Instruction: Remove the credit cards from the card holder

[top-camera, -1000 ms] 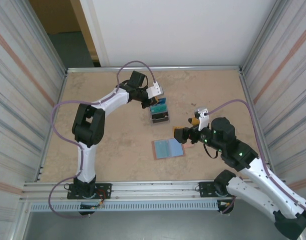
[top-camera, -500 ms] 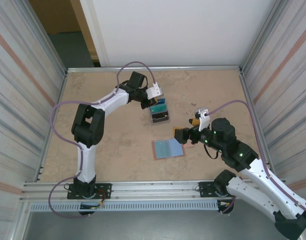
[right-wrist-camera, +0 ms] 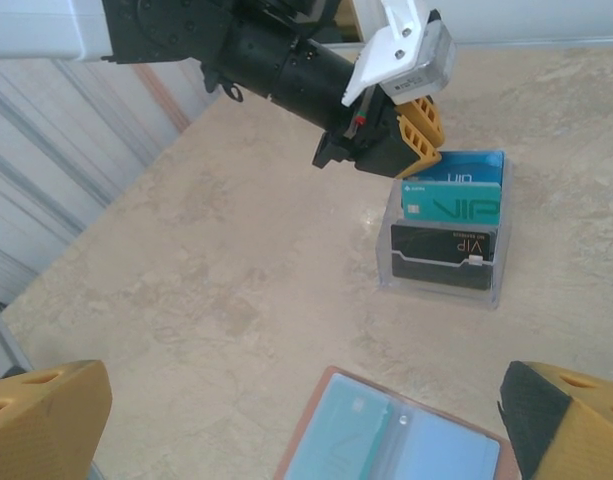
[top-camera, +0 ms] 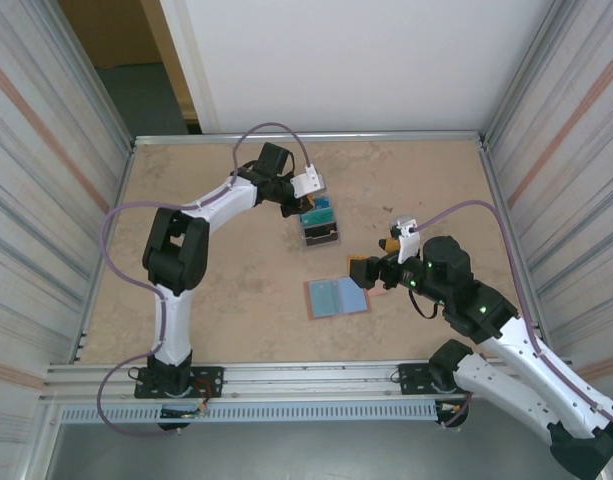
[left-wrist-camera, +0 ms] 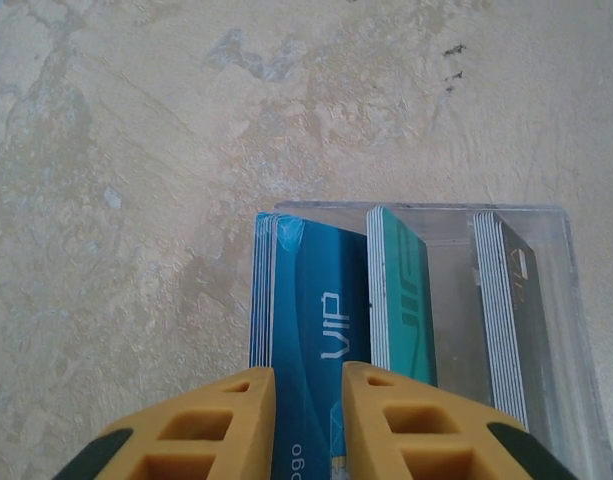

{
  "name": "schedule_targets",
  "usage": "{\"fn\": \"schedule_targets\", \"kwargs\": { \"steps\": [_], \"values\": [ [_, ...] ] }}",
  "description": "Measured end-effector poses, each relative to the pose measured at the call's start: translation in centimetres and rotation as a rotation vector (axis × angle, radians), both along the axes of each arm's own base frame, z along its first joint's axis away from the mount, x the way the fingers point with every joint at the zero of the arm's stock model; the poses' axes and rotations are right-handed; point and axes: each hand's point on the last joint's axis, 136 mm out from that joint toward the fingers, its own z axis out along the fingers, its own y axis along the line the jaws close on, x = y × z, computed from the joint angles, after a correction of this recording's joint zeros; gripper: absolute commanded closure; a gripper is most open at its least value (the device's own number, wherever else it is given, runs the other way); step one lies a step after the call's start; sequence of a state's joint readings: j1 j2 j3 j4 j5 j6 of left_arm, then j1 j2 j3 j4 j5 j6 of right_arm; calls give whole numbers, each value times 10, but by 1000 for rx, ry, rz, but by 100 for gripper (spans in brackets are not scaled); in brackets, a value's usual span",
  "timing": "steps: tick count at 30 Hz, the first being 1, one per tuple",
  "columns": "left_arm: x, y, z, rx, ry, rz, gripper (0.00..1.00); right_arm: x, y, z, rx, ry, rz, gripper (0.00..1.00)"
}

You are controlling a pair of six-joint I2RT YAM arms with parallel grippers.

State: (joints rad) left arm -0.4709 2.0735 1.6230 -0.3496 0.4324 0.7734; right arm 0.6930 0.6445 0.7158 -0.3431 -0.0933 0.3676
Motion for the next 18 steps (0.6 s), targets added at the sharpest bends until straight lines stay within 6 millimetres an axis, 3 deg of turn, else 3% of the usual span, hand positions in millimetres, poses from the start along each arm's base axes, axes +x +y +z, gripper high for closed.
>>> {"fn": "schedule_targets", "kwargs": {
  "steps": [3,6,9,12,15,18],
  "values": [
    [-7,3,12,-25,-3,26,62,2,-1,-3,-4,14,-11,12],
    [-15,9,39,-66,-34,68,50,5,-1,-12,-25,46,-32,24],
    [-28,17,72,-105,-96,126,36,8,-2,-30,-68,104,-56,35],
    [-48,24,98,-136,-165,198,15,7,3,-54,-136,175,-63,42],
    [-77,32,106,-169,-195,277,8,0,12,-77,-215,243,-53,49],
    [-105,46,98,-196,-185,371,1,-6,24,-100,-297,317,-38,56]
  ]
}}
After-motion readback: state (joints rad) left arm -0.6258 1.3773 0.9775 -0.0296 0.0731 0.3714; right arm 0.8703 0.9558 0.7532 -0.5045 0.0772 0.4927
